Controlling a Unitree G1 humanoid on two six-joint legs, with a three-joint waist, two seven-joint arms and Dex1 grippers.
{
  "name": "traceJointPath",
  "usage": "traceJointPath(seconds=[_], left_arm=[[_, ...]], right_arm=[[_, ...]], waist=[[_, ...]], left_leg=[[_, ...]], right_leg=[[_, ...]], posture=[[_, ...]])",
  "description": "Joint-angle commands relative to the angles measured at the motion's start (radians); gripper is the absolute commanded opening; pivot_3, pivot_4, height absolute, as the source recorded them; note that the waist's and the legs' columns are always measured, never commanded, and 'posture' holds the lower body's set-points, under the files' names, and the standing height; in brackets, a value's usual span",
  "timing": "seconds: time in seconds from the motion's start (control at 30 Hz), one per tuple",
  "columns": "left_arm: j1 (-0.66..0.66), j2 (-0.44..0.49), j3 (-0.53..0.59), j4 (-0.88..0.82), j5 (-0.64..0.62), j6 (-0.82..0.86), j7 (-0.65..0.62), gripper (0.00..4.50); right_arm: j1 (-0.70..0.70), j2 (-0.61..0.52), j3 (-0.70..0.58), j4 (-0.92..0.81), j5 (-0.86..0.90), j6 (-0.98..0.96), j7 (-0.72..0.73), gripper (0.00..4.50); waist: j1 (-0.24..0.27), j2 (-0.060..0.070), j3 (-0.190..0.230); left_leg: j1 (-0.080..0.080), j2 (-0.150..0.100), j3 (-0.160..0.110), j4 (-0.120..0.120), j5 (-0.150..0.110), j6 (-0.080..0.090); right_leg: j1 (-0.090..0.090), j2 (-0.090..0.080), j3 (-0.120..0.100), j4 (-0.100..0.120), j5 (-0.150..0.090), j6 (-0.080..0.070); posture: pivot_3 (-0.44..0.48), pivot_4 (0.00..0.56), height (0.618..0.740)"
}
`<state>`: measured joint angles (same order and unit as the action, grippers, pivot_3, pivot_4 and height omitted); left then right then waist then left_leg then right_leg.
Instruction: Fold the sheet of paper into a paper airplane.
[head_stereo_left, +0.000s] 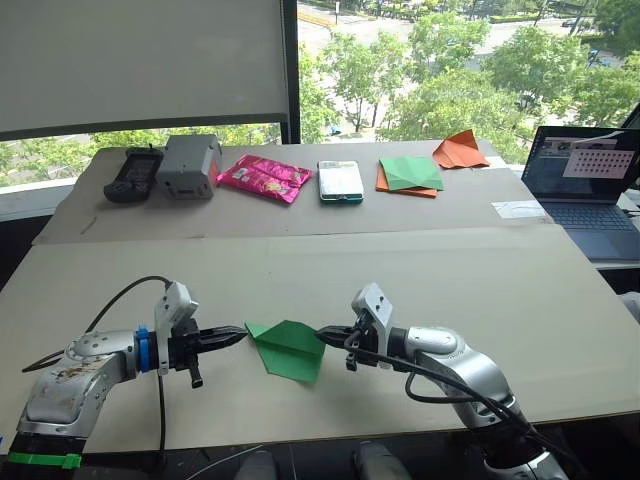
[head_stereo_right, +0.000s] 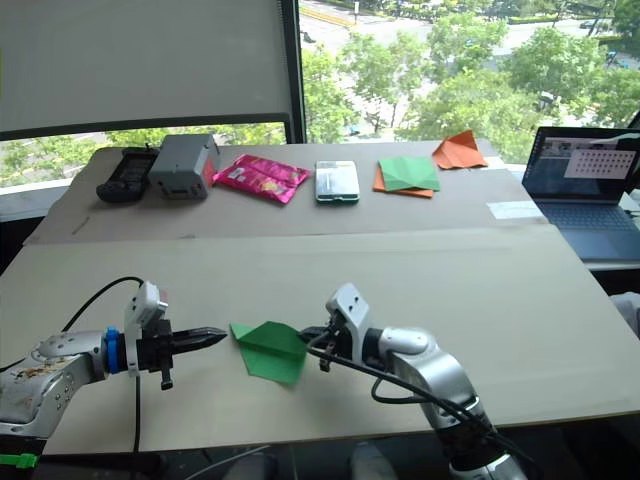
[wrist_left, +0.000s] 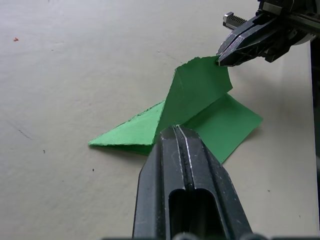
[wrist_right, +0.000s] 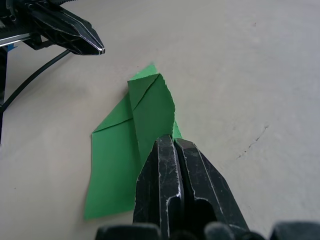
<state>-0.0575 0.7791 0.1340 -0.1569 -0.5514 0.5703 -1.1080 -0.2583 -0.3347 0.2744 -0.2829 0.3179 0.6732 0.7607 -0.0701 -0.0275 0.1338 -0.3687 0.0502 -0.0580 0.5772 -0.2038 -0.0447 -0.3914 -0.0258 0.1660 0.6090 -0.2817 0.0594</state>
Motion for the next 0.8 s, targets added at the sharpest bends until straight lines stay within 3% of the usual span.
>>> traceJointPath(seconds=[0.03,0.23,0.33,0.4,0.53,0.77,0.8], left_arm=[[-0.033,-0.002,0.004,0.0,-0.005,-0.005,0.008,0.0],[-0.062,0.002,0.017,0.015,-0.021,0.019,0.012,0.0],[-0.058,-0.001,0.012,0.007,-0.021,0.025,0.012,0.0],[-0.06,-0.001,0.008,0.004,-0.022,0.029,0.011,0.0],[-0.069,0.001,0.001,0.011,-0.019,0.033,0.006,0.0],[-0.091,0.003,-0.012,0.023,-0.012,0.042,-0.004,0.0],[-0.092,0.004,-0.014,0.024,-0.011,0.041,-0.006,0.0]], right_arm=[[-0.03,-0.024,-0.012,-0.115,-0.033,-0.096,-0.017,0.04],[-0.085,-0.233,0.094,-0.195,-0.458,-0.519,-0.103,0.04],[-0.063,-0.319,0.211,-0.124,-0.861,-0.762,-0.308,0.04],[-0.042,-0.323,0.236,-0.08,-1.013,-0.827,-0.435,0.04],[0.005,-0.302,0.285,0.003,-1.112,-0.916,-0.506,0.04],[0.021,-0.276,0.299,0.029,-1.018,-1.077,-0.454,0.04],[0.018,-0.277,0.294,0.034,-1.009,-1.093,-0.447,0.31]], waist=[[0.0,0.0,0.0],[0.0,0.0,0.0],[0.001,-0.001,-0.001],[0.002,-0.001,-0.001],[0.002,-0.001,-0.001],[0.0,-0.002,-0.001],[0.0,-0.002,-0.001]], left_leg=[[0.0,0.0,0.0,0.0,0.0,0.0],[0.0,-0.001,0.0,0.001,0.0,-0.001],[0.001,-0.001,0.0,0.0,0.0,-0.001],[0.001,-0.001,0.001,0.0,0.001,-0.002],[0.001,-0.001,0.001,0.001,0.003,-0.004],[0.001,-0.001,0.001,0.002,0.004,-0.003],[0.002,-0.001,0.001,0.002,0.004,-0.003]], right_leg=[[0.0,0.0,0.0,0.0,0.0,0.0],[0.0,0.0,0.0,-0.001,0.0,0.0],[-0.001,0.0,0.0,-0.001,0.0,0.0],[-0.001,-0.001,0.0,-0.001,0.0,0.0],[0.0,-0.001,0.001,-0.001,0.0,0.0],[0.002,-0.001,0.001,0.0,0.0,0.0],[0.002,-0.001,0.001,0.0,0.0,0.0]], posture=[[0.0,0.15,0.74],[0.0,0.15,0.74],[0.0,0.15,0.74],[0.0,0.15,0.74],[0.0,0.15,0.74],[0.0,0.15,0.74],[0.0,0.15,0.74]])
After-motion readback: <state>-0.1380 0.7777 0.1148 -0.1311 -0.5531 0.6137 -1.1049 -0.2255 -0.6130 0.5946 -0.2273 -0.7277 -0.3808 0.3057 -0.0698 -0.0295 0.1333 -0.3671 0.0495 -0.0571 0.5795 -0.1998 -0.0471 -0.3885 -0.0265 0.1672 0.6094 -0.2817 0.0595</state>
